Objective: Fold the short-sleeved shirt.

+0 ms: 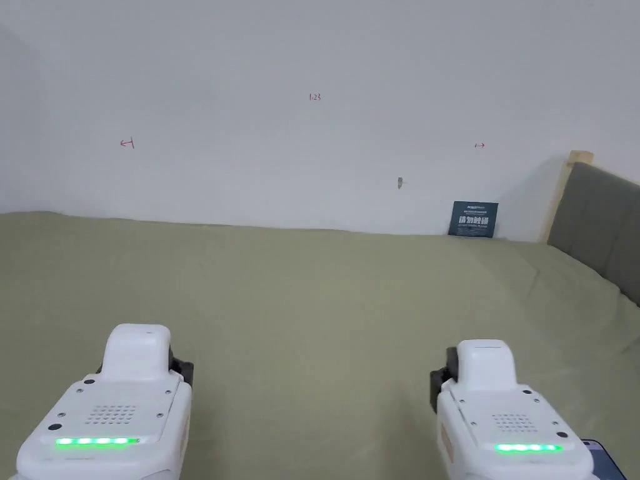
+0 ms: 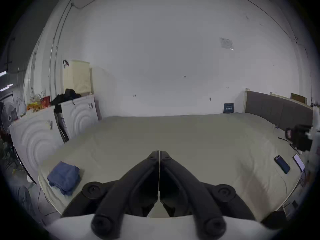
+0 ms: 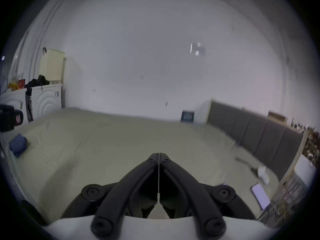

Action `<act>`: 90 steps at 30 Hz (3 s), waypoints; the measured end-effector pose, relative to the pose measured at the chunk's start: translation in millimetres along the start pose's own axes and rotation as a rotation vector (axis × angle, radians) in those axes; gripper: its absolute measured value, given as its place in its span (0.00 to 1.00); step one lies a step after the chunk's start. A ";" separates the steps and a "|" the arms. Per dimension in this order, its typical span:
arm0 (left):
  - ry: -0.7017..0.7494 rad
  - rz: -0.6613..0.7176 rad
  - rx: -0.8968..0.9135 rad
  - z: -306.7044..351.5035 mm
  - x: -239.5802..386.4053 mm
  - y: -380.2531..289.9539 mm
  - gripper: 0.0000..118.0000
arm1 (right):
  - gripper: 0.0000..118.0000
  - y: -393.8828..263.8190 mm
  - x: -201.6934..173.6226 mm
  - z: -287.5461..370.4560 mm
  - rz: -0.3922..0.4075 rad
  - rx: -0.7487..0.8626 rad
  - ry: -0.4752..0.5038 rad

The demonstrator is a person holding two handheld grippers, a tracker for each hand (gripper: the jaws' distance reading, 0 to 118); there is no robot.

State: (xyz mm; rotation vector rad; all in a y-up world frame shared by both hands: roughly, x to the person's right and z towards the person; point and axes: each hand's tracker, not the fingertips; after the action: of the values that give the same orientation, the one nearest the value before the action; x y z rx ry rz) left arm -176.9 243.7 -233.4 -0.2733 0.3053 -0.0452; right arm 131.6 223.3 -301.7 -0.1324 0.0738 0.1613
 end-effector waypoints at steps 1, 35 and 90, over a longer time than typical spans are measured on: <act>0.010 -0.002 0.013 1.8 -3.4 0.1 0.01 | 0.00 0.5 1.6 3.1 0.001 0.023 -0.009; 0.001 0.096 0.036 11.9 -13.6 13.8 1.00 | 1.00 12.1 -1.5 6.5 -0.065 -0.008 0.049; -0.060 0.127 0.025 3.6 -13.7 8.8 1.00 | 1.00 20.1 -0.1 -9.8 -0.192 -0.160 0.057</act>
State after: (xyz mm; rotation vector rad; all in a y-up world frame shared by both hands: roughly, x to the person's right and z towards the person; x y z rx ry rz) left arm -188.9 254.2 -228.5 -0.2294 0.2622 0.0847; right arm 127.6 241.6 -313.9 -0.3031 0.1048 -0.0291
